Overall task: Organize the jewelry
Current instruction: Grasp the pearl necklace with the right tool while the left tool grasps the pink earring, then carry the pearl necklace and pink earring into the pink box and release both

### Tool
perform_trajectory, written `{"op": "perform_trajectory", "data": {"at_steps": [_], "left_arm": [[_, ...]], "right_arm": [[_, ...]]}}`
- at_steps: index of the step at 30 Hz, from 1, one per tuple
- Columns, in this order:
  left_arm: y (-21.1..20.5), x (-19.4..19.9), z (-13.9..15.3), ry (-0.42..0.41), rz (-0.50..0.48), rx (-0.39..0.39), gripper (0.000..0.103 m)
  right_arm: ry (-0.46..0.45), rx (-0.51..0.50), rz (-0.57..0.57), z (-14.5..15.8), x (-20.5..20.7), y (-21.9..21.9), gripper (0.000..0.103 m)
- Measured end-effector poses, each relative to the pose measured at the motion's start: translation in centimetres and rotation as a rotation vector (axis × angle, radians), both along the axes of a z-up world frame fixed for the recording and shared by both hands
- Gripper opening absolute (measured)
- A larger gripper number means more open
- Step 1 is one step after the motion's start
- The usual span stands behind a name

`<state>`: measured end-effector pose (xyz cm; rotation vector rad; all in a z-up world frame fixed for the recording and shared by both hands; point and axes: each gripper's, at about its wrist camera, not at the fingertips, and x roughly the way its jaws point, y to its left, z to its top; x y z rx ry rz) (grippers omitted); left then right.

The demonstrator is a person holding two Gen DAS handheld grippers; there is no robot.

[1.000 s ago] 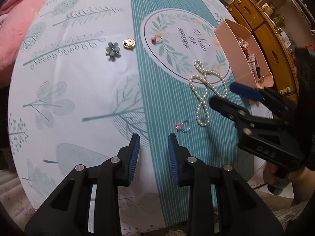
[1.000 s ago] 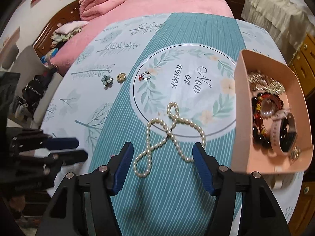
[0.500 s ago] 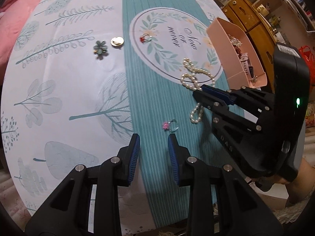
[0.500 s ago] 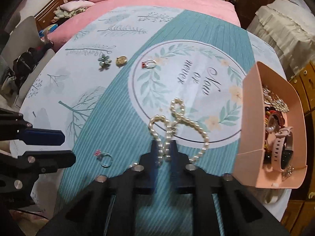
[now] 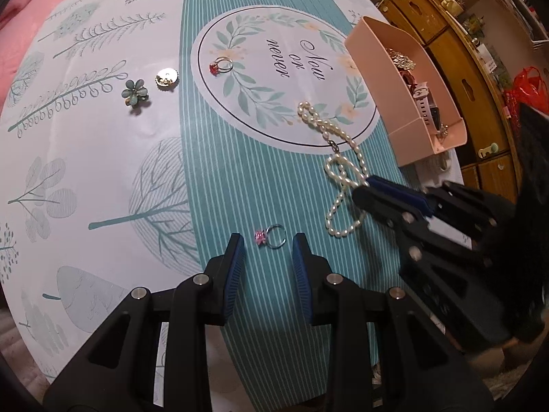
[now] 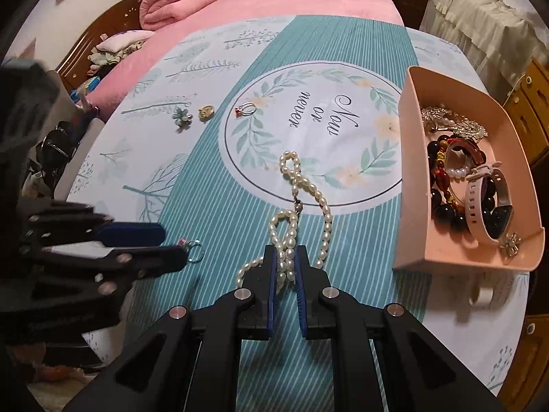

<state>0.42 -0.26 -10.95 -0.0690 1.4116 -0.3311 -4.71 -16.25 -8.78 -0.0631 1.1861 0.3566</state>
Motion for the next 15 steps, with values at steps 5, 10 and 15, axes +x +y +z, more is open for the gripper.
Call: {"op": "perform_trajectory", "data": {"at_steps": [5, 10, 15], "left_arm": [[-1.0, 0.2, -0.5, -0.001, -0.019, 0.037, 0.024], [-1.7, 0.5, -1.2, 0.011, -0.024, 0.072, 0.013], [-1.8, 0.7, -1.4, 0.006, -0.023, 0.087, 0.006]], "right_arm": [[-0.011, 0.032, -0.016, 0.7, -0.8, -0.7, 0.010], [-0.020, 0.064, -0.041, 1.5, -1.0, -1.8, 0.010], [-0.030, 0.082, -0.049, 2.1, -0.7, -2.6, 0.009]]}}
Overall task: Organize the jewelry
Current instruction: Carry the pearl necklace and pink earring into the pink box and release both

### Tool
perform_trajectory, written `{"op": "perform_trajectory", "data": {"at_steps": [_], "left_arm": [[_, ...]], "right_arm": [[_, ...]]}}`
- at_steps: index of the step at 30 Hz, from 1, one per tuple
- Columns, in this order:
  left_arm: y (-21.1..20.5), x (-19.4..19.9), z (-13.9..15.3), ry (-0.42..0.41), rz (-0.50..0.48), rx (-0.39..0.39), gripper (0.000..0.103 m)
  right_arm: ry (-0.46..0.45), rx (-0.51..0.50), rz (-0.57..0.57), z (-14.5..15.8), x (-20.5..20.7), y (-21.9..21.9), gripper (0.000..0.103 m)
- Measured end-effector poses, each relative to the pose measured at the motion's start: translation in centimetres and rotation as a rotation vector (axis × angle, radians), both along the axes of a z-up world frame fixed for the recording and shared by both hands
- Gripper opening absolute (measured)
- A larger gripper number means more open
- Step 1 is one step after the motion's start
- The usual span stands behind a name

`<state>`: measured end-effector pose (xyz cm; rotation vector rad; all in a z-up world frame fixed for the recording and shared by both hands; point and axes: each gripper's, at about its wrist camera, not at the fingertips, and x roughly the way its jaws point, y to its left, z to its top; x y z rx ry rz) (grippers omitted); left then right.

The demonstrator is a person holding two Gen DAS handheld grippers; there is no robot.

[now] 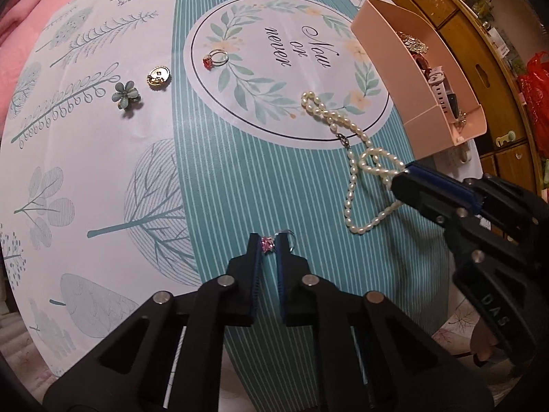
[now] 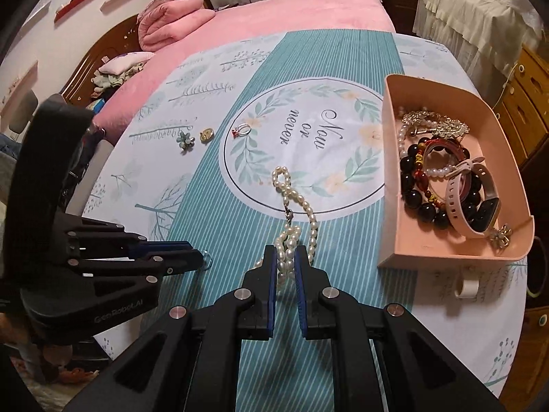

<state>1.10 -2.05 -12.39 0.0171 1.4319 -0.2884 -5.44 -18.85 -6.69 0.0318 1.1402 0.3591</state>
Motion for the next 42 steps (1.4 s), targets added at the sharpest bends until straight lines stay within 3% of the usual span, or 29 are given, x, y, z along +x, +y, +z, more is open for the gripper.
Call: {"op": "perform_trajectory", "data": {"at_steps": [7, 14, 21, 26, 33, 37, 42], "left_arm": [[-0.4, 0.1, 0.3, -0.024, -0.012, 0.009, 0.005], [-0.9, 0.6, 3.7, -0.086, -0.031, -0.008, 0.005], [-2.7, 2.5, 9.1, -0.200, -0.058, -0.041, 0.005], [-4.6, 3.8, 12.5, -0.262, -0.099, -0.075, 0.005], [-8.5, 5.6, 15.4, -0.330, -0.166, -0.112, 0.005], [-10.8, 7.0, 15.5, -0.337, -0.194, -0.130, 0.005], [-13.2, 7.8, 14.3, -0.312, -0.224, -0.139, 0.005]], "right_arm": [[-0.004, 0.035, -0.020, 0.5, 0.0, -0.9, 0.009], [-0.020, 0.118, -0.055, 3.2, 0.2, -2.4, 0.009], [-0.074, 0.225, -0.093, 8.9, 0.3, -4.4, 0.009], [-0.161, 0.281, -0.117, 14.2, 0.4, -6.6, 0.009], [-0.292, 0.294, -0.180, 20.3, 0.3, -10.7, 0.009], [-0.313, 0.266, -0.225, 20.7, 0.7, -12.8, 0.009], [-0.266, 0.239, -0.286, 18.6, 1.4, -15.1, 0.009]]}}
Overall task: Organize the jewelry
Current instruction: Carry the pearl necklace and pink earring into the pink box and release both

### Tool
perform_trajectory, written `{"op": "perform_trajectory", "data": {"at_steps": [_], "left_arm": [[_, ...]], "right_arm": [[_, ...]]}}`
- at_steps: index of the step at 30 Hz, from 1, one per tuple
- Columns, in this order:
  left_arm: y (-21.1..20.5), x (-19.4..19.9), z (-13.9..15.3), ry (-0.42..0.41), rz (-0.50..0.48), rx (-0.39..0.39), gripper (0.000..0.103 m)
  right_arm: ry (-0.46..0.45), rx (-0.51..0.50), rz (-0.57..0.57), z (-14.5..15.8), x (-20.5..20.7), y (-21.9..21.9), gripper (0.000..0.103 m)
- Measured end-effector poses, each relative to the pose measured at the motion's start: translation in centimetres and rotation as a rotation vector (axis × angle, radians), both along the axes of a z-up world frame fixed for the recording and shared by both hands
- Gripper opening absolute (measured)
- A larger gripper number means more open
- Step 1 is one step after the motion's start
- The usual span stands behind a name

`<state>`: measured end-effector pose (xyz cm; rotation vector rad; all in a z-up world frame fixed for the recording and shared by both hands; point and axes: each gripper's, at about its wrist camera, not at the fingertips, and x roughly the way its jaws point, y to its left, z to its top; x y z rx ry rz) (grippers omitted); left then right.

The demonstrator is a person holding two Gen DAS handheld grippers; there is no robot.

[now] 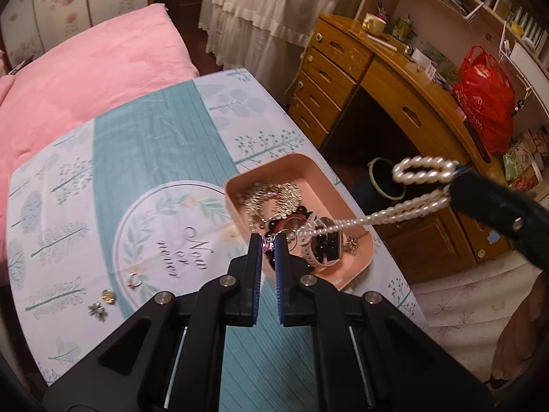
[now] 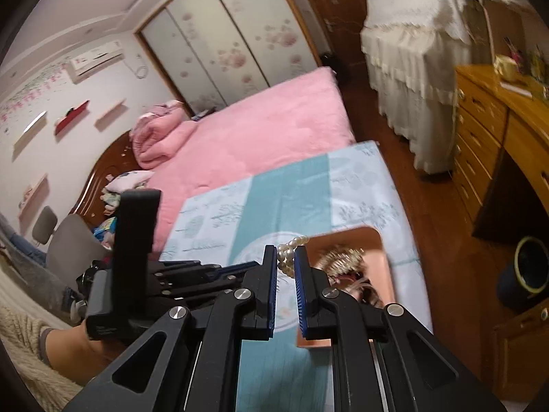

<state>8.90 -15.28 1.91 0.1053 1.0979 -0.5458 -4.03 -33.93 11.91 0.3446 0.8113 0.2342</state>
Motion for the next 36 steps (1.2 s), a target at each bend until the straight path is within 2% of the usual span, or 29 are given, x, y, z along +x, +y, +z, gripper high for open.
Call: {"op": "perform_trajectory", "data": {"at_steps": [10, 17, 24, 31, 33, 36], "left_arm": [[-3.4, -0.4, -4.9, 0.098, -0.082, 0.026, 0.005], [-5.1, -1.4, -7.9, 0.155, -0.118, 0.056, 0.005], [-5.3, -1.5, -9.2, 0.187, -0.114, 0.078, 0.005], [-4.5, -1.9, -8.9, 0.199, -0.093, 0.074, 0.006], [-4.1, -2.2, -8.9, 0.209, -0.087, 0.072, 0.009], [-3.2, -2.6, -8.5, 0.211, -0.071, 0.070, 0.024]], "right_arm": [[0.136, -0.004, -0.046, -5.8, -1.2, -1.9, 0.009], [0.211, -0.021, -0.069, -10.1, -0.4, -2.6, 0.009], [0.277, -0.052, -0.059, -13.6, 0.4, -2.2, 0.010], [0.303, -0.085, -0.050, -14.4, 0.8, -1.6, 0.011], [0.311, -0.083, -0.047, -14.6, 0.9, -1.4, 0.011], [0.312, -0.089, -0.051, -14.3, 0.9, -1.1, 0.013]]}}
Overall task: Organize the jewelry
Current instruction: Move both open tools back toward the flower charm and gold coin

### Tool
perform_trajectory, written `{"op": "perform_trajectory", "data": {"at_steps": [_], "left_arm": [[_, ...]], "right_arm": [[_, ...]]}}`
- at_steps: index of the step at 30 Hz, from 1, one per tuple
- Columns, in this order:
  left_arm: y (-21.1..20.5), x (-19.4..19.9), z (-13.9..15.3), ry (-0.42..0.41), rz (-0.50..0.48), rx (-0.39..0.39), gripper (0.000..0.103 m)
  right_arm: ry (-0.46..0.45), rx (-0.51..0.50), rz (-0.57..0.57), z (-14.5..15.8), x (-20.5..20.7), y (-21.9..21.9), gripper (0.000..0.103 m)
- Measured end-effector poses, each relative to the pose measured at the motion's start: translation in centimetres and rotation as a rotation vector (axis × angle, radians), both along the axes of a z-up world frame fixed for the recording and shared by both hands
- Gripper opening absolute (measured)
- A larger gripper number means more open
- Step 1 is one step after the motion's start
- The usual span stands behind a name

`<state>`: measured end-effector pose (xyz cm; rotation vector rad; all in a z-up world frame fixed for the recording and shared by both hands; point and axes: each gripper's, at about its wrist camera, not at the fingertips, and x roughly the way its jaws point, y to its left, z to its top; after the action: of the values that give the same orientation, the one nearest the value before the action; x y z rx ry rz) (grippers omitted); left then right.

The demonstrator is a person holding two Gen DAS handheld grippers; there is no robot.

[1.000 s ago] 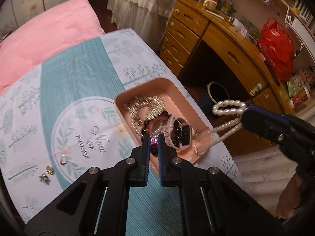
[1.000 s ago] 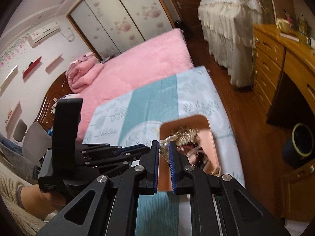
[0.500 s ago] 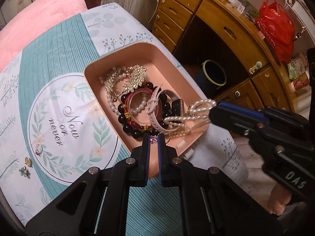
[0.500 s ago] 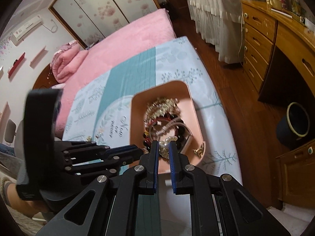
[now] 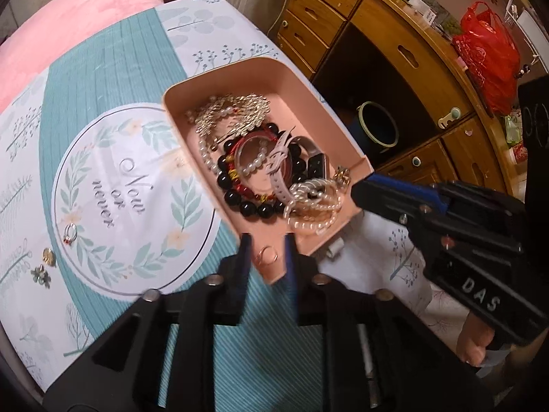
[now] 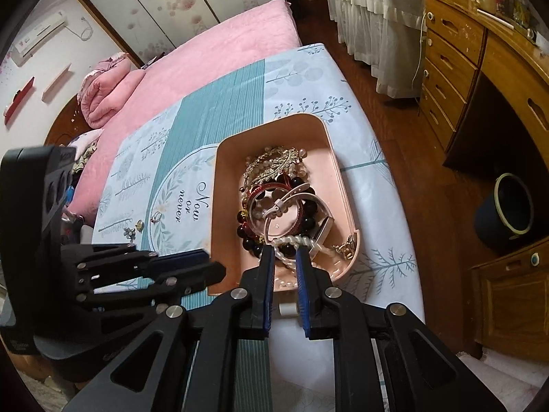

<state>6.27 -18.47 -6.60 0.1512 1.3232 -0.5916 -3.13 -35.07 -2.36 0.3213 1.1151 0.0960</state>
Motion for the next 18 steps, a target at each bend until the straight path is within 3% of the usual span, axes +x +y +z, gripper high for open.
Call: {"op": "perform_trajectory", "data": {"at_steps": [2, 18], "left_arm": [[0.8, -0.2, 0.3, -0.007, 0.018, -0.006, 0.030], [10.4, -2.1, 0.4, -0.019, 0.182, 0.017, 0.030]], "right_arm": [[-0.006, -0.001, 0.004, 0.3, 0.0, 0.3, 0.013], [-0.047, -0.020, 0.182, 2.0, 0.2, 8.4, 0.013]]}}
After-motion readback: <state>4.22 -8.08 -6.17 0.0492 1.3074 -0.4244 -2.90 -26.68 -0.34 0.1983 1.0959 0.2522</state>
